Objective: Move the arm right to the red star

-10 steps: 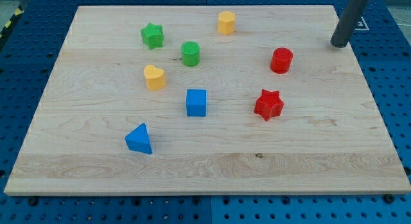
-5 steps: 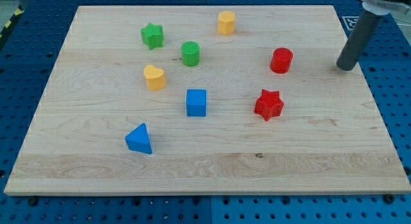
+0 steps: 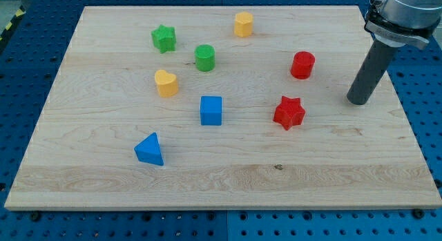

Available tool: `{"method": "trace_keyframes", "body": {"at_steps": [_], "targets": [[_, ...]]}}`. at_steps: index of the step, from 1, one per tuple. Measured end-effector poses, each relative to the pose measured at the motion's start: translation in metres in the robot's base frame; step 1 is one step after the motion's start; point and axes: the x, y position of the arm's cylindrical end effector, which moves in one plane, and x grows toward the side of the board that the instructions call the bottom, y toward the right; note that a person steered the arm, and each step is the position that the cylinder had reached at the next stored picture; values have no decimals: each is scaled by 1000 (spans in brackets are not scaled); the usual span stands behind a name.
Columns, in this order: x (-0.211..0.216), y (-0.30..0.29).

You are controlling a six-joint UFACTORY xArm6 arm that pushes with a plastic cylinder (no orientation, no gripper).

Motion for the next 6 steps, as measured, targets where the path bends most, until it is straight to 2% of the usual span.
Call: {"method": "trace_keyframes", "body": {"at_steps": [2, 5, 6], "targets": [[3, -3], [44, -41], [73, -41]]}}
